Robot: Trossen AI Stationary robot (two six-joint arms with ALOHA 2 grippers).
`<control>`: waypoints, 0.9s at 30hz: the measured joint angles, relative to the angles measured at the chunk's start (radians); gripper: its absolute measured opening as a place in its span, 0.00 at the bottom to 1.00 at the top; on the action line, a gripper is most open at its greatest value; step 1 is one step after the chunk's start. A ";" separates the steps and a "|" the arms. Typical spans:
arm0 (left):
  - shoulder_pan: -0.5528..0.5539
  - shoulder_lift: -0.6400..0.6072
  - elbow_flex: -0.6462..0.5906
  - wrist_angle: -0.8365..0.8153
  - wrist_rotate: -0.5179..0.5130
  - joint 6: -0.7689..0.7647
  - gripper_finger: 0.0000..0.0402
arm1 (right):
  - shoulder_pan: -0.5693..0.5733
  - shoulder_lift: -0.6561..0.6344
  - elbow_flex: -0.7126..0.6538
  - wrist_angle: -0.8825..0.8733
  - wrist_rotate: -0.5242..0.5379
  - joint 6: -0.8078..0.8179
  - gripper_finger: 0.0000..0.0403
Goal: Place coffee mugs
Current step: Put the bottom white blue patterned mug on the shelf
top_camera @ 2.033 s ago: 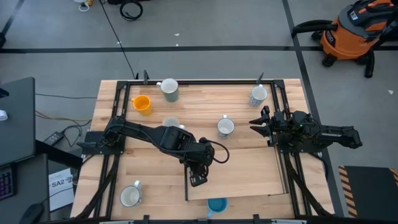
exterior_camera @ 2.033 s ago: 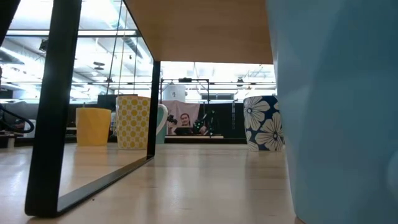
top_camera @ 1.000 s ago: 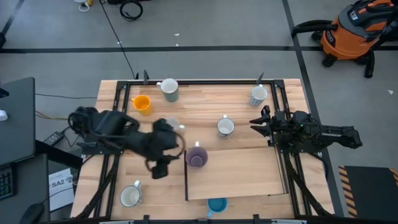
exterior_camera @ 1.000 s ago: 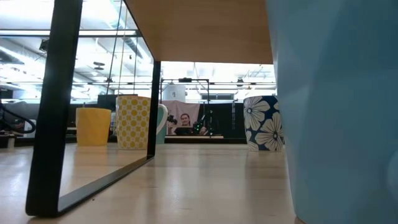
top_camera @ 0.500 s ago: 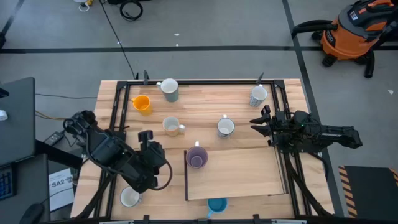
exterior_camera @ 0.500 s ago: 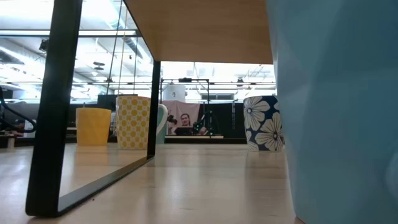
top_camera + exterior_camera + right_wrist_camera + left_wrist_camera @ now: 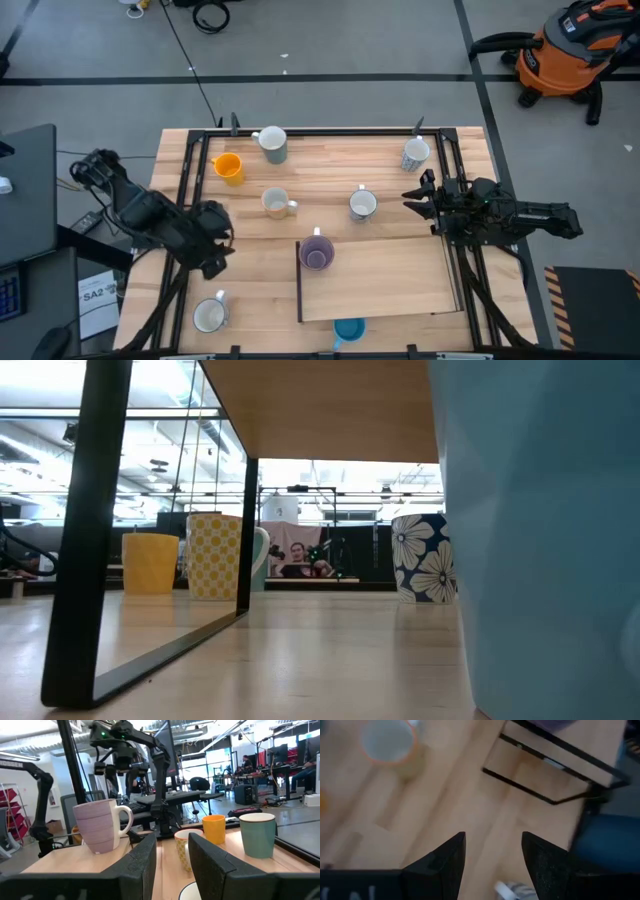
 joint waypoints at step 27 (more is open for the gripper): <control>-0.244 -0.018 -0.395 0.339 0.264 -0.186 0.50 | 0.000 0.000 0.000 0.000 0.000 0.000 0.30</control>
